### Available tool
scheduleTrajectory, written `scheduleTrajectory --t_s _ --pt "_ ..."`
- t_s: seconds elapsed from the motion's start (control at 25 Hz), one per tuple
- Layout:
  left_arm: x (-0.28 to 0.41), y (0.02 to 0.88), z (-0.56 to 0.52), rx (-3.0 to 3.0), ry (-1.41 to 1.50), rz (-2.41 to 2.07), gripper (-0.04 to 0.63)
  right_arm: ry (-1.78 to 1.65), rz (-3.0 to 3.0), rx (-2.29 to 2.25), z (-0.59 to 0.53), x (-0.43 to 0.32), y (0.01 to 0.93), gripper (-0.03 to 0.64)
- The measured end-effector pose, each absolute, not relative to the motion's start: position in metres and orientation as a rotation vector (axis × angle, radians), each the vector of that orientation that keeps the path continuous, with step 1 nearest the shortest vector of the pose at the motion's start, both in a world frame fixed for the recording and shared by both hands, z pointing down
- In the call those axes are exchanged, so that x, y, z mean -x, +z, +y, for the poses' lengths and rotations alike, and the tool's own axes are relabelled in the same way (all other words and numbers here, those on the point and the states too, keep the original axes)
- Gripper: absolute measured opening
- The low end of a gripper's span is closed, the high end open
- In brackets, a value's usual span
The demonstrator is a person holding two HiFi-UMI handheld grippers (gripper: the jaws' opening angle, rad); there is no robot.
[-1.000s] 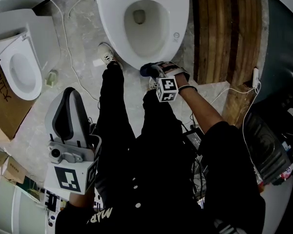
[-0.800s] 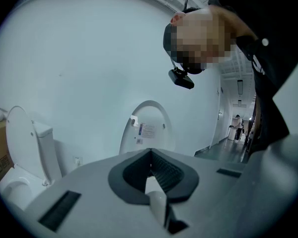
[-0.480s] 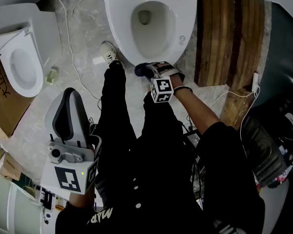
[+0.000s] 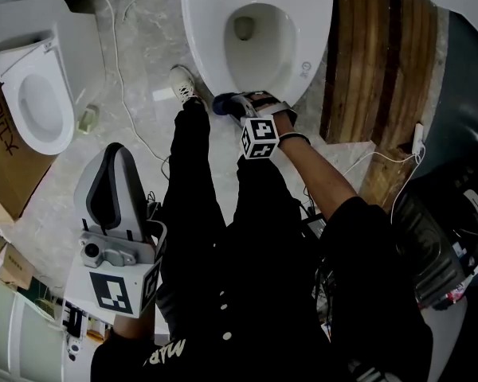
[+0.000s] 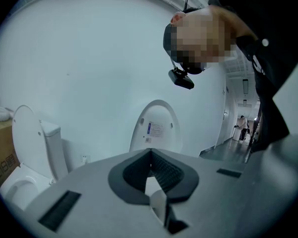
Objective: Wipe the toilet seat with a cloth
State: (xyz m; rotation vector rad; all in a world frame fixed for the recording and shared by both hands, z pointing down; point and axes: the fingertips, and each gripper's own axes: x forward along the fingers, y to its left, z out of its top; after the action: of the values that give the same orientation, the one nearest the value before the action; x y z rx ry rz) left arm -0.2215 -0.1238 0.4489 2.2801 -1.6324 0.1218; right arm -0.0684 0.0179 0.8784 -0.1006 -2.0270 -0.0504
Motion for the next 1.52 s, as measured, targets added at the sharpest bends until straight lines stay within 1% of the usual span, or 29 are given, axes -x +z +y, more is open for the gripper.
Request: scheduleTrajectory --t_s 0.48,1.52 --pt "0.237 0.452 -0.13 -2.254 0.127 -1.659 0.008 -0.061 -2.065 0.101 -0.01 0.087 0.876 0.098" --pt "0.264 0.462 -0.151 -2.172 0.159 -1.701 0.008 0.09 -2.107 -0.143 -0.144 0.125 0.871 0.101"
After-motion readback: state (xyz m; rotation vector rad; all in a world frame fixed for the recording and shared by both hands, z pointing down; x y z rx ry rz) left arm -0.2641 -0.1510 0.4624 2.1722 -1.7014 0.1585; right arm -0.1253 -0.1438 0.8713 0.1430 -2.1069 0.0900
